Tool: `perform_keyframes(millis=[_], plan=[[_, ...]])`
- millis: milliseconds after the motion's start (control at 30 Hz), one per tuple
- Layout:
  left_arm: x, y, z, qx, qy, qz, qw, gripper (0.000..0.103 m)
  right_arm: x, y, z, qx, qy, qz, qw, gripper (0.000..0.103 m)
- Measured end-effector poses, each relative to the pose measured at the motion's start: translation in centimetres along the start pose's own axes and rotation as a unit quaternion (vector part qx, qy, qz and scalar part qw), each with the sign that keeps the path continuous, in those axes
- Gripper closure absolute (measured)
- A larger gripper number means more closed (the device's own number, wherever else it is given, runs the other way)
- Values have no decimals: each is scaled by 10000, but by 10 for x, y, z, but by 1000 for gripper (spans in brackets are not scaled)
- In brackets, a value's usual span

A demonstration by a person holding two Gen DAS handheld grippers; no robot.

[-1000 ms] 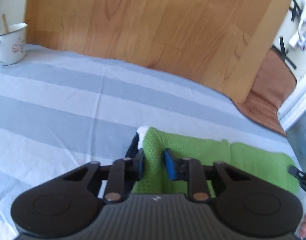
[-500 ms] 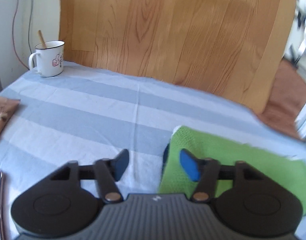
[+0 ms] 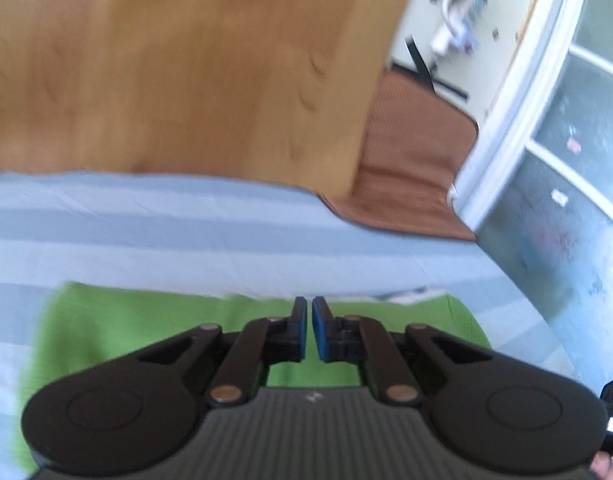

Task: Fold small clothes

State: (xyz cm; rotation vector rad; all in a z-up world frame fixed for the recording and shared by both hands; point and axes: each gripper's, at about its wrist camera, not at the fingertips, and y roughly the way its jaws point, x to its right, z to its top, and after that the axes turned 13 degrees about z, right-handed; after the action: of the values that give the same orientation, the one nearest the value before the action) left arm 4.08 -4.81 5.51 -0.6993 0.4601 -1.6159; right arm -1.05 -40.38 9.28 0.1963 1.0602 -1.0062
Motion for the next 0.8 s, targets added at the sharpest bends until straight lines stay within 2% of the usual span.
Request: perform_keyframes(millis=[67, 100, 133, 200, 300, 333, 367, 433, 500, 600, 700, 800], plan=[[11, 25, -9, -302, 188, 159, 9992, 98, 3, -2, 1, -23, 34, 46, 10000, 48], [17, 37, -18, -480, 344, 358, 9976, 100, 3, -1, 2, -34, 48, 66, 10000, 48], [19, 47, -26, -472, 459, 502, 9966, 97, 4, 0, 2, -42, 51, 79, 9999, 48], [26, 45, -35, -142, 704, 611, 9955, 97, 1, 6, 2, -62, -11, 71, 10000, 48], [33, 41, -35, -153, 841, 799, 9931, 97, -5, 19, -1, -104, -129, 51, 9998, 50], [34, 40, -34, -162, 838, 814, 9930, 97, -6, 23, -2, -135, -185, 54, 9997, 56], [34, 40, -35, -161, 836, 820, 9930, 97, -7, 29, -3, -238, -166, 24, 9996, 79], [35, 38, -34, -136, 835, 819, 9930, 97, -5, 30, -4, -219, 77, 23, 9997, 80], [32, 32, -33, -170, 816, 731, 9938, 96, -18, 21, -1, -110, -33, 122, 9999, 81], [13, 7, -25, -191, 507, 403, 9977, 86, -56, 12, 3, -56, -528, 380, 9979, 81], [-27, -30, -14, 218, -132, 252, 9994, 82, -106, 18, -1, -185, -1121, 741, 9908, 81], [-75, -68, -9, 678, -796, 315, 9940, 76, -159, 42, -17, -526, -1759, 1159, 9761, 81]])
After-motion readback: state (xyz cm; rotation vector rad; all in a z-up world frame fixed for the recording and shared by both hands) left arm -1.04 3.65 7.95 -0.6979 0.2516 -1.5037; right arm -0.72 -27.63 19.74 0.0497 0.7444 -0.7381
